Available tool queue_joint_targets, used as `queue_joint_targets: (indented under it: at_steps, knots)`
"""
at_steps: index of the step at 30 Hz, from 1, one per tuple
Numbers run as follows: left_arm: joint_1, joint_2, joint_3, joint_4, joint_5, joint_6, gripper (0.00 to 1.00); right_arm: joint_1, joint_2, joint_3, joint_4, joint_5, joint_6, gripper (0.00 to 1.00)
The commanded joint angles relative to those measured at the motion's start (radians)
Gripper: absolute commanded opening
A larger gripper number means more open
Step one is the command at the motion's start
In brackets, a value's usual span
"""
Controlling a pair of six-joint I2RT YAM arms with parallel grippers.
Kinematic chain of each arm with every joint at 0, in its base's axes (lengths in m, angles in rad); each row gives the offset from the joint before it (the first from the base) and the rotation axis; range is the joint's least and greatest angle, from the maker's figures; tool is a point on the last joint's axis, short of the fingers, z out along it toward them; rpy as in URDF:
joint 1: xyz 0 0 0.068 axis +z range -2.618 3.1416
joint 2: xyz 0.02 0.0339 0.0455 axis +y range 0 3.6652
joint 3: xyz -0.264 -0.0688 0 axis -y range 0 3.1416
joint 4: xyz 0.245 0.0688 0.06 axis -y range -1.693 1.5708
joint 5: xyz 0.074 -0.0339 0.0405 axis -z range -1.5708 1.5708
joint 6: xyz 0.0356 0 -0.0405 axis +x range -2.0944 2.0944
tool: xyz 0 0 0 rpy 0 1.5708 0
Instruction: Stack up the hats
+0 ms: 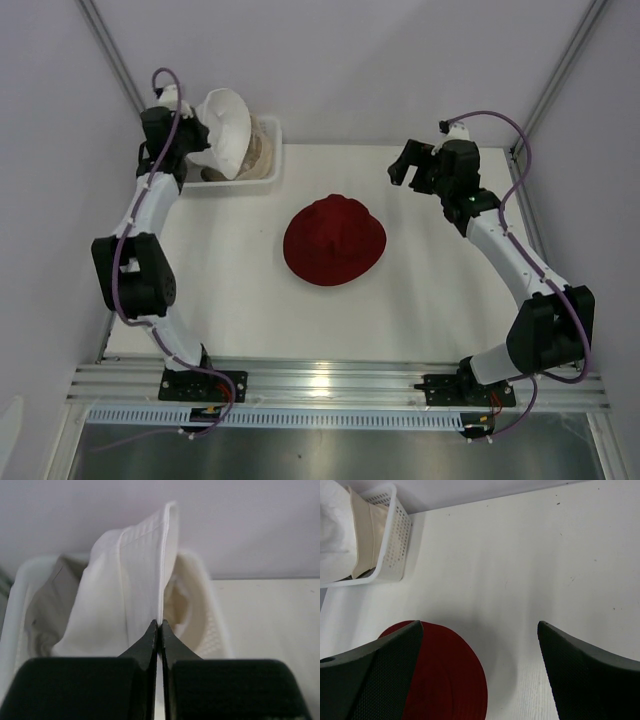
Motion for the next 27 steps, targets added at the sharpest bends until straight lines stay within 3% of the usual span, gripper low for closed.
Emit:
queue_joint_targets:
  at_steps: [1,5,12,19,27]
  knots:
    - [-0.117,-0.184,-0.038,0.043,0.055,0.287,0.01,-0.007,-0.041,0.029,-0.030,0.008,-0.013,0.99]
    - [-0.232,-0.232,0.027,-0.101,0.072,0.371,0.01,-0.013,-0.095,0.005,-0.071,0.045,-0.010,0.99]
    - [-0.430,-0.321,0.026,-0.213,-0.017,0.561,0.01,-0.039,-0.235,-0.089,-0.080,0.041,0.016,0.99]
    - [-0.617,-0.390,-0.005,-0.268,-0.039,0.584,0.01,-0.053,-0.322,-0.142,-0.097,0.008,0.014,1.00]
    - [-0.731,-0.482,-0.065,-0.336,-0.083,0.647,0.01,-0.056,-0.348,-0.185,-0.074,-0.053,0.057,0.99]
